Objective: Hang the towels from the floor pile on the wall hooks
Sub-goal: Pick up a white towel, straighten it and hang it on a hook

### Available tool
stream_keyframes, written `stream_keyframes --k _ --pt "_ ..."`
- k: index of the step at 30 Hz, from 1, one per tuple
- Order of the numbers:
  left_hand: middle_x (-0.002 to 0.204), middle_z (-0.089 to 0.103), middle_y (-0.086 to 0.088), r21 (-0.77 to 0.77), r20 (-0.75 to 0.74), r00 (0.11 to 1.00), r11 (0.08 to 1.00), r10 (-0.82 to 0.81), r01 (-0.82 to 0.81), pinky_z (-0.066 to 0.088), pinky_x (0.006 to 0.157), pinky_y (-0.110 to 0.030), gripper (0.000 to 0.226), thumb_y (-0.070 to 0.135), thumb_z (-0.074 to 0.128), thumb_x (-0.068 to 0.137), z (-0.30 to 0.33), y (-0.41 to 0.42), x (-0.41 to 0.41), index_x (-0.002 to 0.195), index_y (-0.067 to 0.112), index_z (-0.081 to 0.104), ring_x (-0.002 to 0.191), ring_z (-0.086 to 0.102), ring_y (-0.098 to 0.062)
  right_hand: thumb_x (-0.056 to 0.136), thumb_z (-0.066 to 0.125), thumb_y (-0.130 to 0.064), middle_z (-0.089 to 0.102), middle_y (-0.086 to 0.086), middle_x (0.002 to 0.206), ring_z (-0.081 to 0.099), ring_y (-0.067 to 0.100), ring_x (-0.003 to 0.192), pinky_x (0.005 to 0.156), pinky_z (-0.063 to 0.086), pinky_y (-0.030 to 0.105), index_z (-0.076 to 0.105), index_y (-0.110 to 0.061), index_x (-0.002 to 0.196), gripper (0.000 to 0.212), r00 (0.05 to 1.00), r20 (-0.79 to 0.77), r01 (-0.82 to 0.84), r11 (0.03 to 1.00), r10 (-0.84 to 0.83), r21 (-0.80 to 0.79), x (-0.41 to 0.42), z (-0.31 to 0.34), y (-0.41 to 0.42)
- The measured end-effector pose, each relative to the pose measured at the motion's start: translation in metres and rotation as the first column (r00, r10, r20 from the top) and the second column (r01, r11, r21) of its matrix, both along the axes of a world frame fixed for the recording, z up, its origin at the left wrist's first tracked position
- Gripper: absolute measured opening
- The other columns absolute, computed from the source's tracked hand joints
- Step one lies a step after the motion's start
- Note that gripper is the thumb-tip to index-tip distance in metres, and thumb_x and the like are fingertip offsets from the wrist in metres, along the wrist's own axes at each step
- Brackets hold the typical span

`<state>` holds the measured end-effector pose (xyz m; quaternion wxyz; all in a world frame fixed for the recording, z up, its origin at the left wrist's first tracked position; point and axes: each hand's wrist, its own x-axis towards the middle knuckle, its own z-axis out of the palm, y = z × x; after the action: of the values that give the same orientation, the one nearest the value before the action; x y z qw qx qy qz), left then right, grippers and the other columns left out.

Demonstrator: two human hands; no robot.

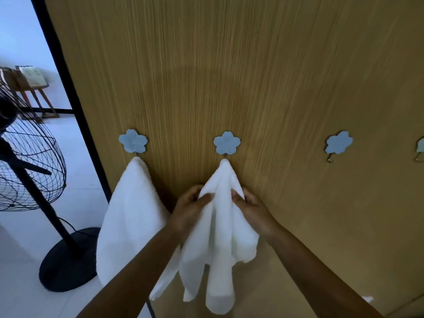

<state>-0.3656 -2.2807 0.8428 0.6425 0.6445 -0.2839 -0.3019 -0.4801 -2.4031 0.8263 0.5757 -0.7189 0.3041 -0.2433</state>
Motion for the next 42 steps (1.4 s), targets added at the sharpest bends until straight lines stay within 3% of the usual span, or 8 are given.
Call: stream_keyframes --k 2,6,10,21,25,30,34,42 --pt "0.096 0.065 0.002 0.000 -0.010 1.000 1.000 -0.013 0.013 0.054 0.077 -0.032 0.012 0.036 0.056 0.087 -0.012 0.000 -0.006 0.097 0.030 0.058 0.090 0.063 -0.017 0.091 0.048 -0.051 0.066 -0.003 0.101 0.059 -0.001 0.104 0.089 0.045 0.014 0.057 -0.044 0.109 0.021 0.938 -0.124 0.308 0.943 -0.322 -0.124 -0.008 -0.014 0.002" --pt "0.096 0.067 0.005 -0.040 0.034 0.999 0.999 0.021 -0.020 0.055 0.077 -0.026 0.021 0.044 0.051 0.085 -0.029 -0.004 -0.016 0.099 0.031 0.059 0.090 0.065 -0.013 0.096 0.044 -0.034 0.065 -0.013 0.090 0.061 -0.003 0.080 0.061 0.047 0.007 0.058 -0.034 0.094 0.014 0.991 -0.059 -0.105 0.973 0.119 0.203 0.000 -0.026 0.027" --pt "0.103 0.063 0.006 0.014 0.013 0.999 0.999 0.051 -0.052 0.049 0.068 -0.016 0.031 0.042 0.060 0.081 -0.042 -0.005 -0.026 0.108 0.028 0.053 0.091 0.062 -0.009 0.097 0.047 -0.022 0.065 0.006 0.093 0.063 0.012 0.081 0.065 0.052 0.016 0.060 -0.021 0.095 0.013 0.998 0.015 -0.060 0.972 0.058 0.229 0.002 -0.039 0.027" --pt "0.111 0.059 0.005 0.240 -0.139 0.990 0.970 -0.014 0.048 0.046 0.091 -0.030 0.058 0.053 0.061 0.079 -0.089 -0.008 -0.016 0.124 0.020 0.049 0.103 0.057 -0.016 0.093 0.054 -0.010 0.065 0.020 0.097 0.065 0.020 0.081 0.065 0.052 0.022 0.061 0.001 0.106 0.018 0.999 0.043 0.007 0.969 -0.019 0.248 0.007 -0.058 0.019" --pt "0.107 0.062 0.010 0.194 -0.121 0.993 0.980 -0.013 0.036 0.047 0.093 -0.031 0.056 0.059 0.062 0.076 -0.091 -0.014 -0.016 0.119 0.024 0.053 0.098 0.060 -0.010 0.094 0.053 -0.010 0.063 0.003 0.079 0.060 0.013 0.074 0.063 0.047 0.017 0.061 -0.014 0.083 0.014 0.999 0.028 0.027 0.986 -0.032 0.162 0.004 -0.056 0.021" --pt "0.109 0.064 -0.001 0.155 -0.063 0.992 0.983 0.105 -0.094 0.049 0.083 -0.027 0.081 0.066 0.070 0.061 -0.097 -0.017 -0.016 0.119 0.011 0.054 0.099 0.062 -0.015 0.095 0.053 -0.023 0.063 -0.011 0.087 0.060 0.004 0.082 0.069 0.048 0.015 0.059 -0.028 0.094 0.008 0.995 -0.015 0.095 0.995 -0.095 0.025 -0.001 -0.051 0.029" --pt "0.118 0.060 -0.003 0.201 0.015 0.989 0.969 0.145 -0.145 0.048 0.092 -0.034 0.069 0.054 0.067 0.075 -0.096 -0.016 -0.024 0.125 0.012 0.049 0.106 0.059 -0.021 0.095 0.052 -0.027 0.067 0.004 0.080 0.063 0.008 0.073 0.067 0.049 0.021 0.064 -0.016 0.088 0.017 0.992 -0.034 0.118 0.988 -0.122 -0.104 -0.013 -0.051 0.040" --pt "0.128 0.052 -0.008 0.204 0.079 0.982 0.961 0.173 -0.186 0.033 0.090 -0.019 0.101 0.072 0.066 0.060 -0.110 0.027 -0.074 0.130 0.001 0.045 0.118 0.051 -0.023 0.097 0.049 -0.024 0.053 0.002 0.114 0.049 0.010 0.091 0.066 0.036 0.013 0.042 -0.009 0.129 0.036 0.913 -0.303 0.191 0.943 -0.272 -0.271 -0.059 -0.068 0.070"
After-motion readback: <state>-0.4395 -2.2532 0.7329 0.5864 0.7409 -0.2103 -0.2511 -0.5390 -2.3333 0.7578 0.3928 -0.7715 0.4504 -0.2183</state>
